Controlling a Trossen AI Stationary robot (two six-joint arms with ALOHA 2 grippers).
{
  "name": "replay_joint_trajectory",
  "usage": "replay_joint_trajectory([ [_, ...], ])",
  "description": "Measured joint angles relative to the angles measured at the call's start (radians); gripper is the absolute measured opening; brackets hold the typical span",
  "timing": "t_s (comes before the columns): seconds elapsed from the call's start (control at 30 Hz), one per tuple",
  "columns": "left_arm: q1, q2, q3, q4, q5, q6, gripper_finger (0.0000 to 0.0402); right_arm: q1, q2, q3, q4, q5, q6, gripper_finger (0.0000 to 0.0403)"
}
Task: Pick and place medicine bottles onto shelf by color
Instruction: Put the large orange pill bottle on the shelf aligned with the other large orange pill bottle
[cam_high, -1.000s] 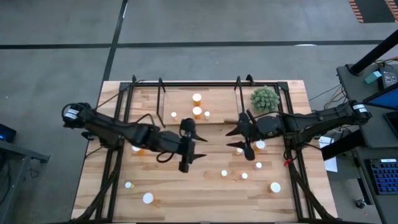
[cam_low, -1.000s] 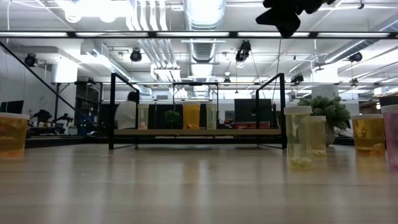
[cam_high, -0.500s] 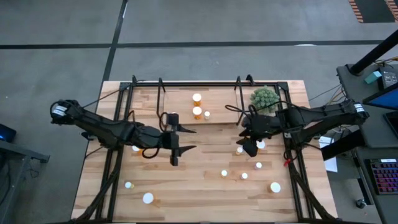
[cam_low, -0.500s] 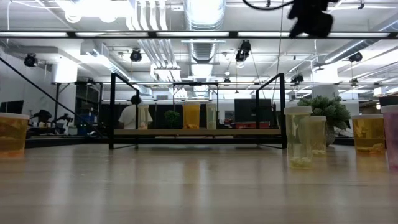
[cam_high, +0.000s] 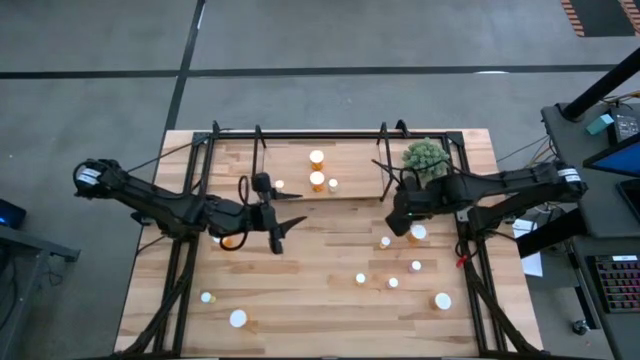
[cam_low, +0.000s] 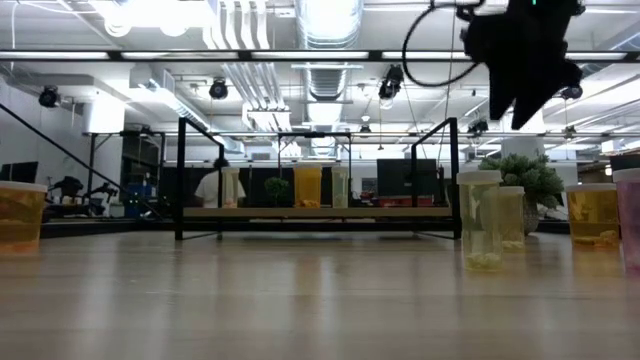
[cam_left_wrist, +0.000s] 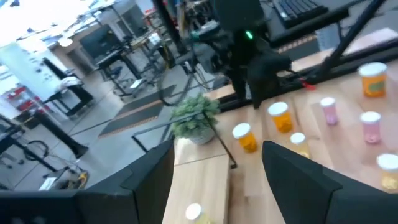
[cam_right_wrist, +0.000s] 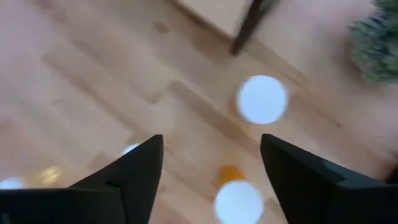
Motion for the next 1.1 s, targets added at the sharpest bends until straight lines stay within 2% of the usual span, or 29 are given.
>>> replay_joint_trajectory([
  [0.2, 0.002, -0.081, -0.039, 0.011, -0.028, -0.008, 0.0226, -0.047, 0.004, -0.115, 0.032, 0.129, 0.048, 0.0313],
  [0.37, 0.002, -0.139, -0.088, 0.026, -0.027, -0.008, 0.0226, -0.075, 0.004, -0.206, 0.150, 0.151, 0.036, 0.0328],
  [0.6, 0.002, -0.188, -0.123, 0.035, -0.027, -0.010, 0.0226, -0.085, 0.004, -0.295, 0.267, 0.151, 0.036, 0.0329],
  [0.97, 0.002, -0.190, -0.128, 0.051, -0.027, -0.010, 0.0226, -0.084, 0.004, -0.393, 0.408, 0.151, 0.036, 0.0324],
  [1.1, 0.002, -0.190, -0.128, 0.051, -0.027, -0.010, 0.0226, -0.084, 0.004, -0.397, 0.413, 0.151, 0.036, 0.0297],
])
